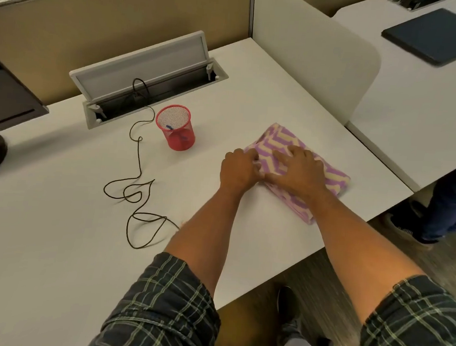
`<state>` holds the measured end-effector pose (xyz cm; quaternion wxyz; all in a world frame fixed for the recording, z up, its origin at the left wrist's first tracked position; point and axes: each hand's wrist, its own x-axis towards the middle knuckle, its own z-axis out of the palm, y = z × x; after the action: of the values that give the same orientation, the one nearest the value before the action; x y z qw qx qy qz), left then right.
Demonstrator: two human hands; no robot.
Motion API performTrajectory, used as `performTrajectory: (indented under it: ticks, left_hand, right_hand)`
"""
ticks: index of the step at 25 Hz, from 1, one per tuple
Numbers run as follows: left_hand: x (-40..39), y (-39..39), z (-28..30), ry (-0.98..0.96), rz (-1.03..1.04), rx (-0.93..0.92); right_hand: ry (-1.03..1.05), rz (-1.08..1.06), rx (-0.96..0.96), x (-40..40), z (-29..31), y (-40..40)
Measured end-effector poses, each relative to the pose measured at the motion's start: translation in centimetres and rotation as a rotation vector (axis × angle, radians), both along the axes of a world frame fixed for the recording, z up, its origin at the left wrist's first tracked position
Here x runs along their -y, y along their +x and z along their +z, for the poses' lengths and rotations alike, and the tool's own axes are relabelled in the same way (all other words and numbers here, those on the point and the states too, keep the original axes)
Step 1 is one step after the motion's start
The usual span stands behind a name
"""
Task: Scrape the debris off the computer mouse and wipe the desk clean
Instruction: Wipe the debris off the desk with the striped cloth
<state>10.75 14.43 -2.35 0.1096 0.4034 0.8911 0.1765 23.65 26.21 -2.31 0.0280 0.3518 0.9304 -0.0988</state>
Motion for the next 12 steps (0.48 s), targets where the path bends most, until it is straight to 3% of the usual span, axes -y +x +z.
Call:
performTrajectory:
  ticks: [7, 12]
  left_hand:
    - [-1.0, -0.9, 0.6, 0.112, 0.209, 0.240]
    - [-0.1, -0.7, 0.9, 0.180, 0.173, 0.319]
  right_hand:
    - [0.159, 0.043, 0.074, 1.1, -0.2, -0.5]
    - [0.261, 0.141, 0.003, 2.5, -0.6, -0.7]
